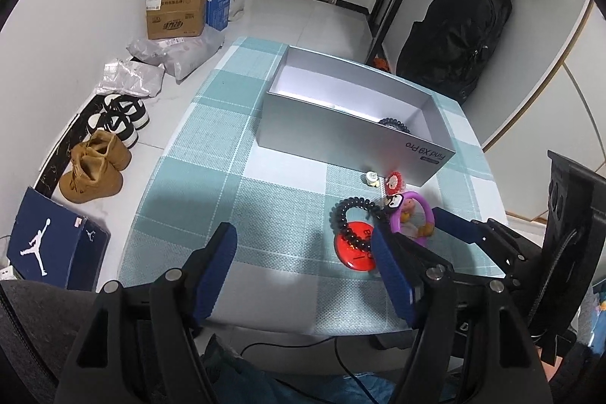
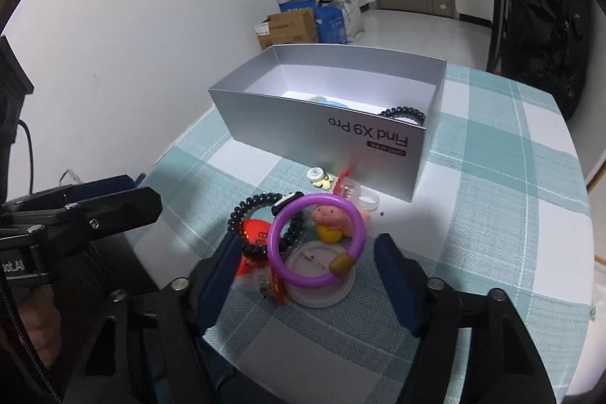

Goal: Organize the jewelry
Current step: 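Move the right tool back to the stand and grasp the purple bracelet, then lift the purple bracelet with the right tool while the left tool grasps the black beaded bracelet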

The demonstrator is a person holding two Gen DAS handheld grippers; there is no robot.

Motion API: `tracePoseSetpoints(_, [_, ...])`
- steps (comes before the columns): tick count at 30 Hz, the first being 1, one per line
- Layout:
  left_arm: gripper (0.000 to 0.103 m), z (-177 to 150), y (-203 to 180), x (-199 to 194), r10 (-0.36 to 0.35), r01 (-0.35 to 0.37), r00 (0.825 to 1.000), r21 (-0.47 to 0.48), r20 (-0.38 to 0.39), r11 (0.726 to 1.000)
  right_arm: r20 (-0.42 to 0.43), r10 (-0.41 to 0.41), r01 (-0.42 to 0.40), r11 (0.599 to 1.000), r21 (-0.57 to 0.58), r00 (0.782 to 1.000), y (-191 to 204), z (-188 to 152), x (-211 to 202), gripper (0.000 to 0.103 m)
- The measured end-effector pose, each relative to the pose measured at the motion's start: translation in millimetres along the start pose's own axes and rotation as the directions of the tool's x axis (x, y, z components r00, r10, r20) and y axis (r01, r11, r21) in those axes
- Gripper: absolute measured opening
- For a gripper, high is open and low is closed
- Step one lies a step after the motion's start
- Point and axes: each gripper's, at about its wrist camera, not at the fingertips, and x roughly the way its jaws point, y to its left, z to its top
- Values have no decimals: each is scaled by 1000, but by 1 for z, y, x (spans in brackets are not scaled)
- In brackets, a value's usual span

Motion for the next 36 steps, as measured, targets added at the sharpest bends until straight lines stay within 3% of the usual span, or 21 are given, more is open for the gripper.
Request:
tracePoseSetpoints(4, [69, 0, 5, 2, -18, 18, 999, -20, -26, 1000, 8, -13, 13, 1000, -7, 1000, 0, 0, 3, 52])
tracePoseSetpoints(10, [69, 1, 6, 5, -40, 38, 998, -34, -43, 999, 12, -5, 5, 1000, 14, 1000, -5, 1, 2, 49])
tracePoseSetpoints(24, [69, 5, -15, 23, -54, 58, 994, 38, -93, 998, 82, 27, -34, 995, 90, 996, -21, 9, -18, 48])
tracePoseSetpoints(36, [69, 12, -30, 53, -13, 33, 981, 101, -192, 994, 166, -48, 4, 966, 258, 985, -67, 14, -53, 48])
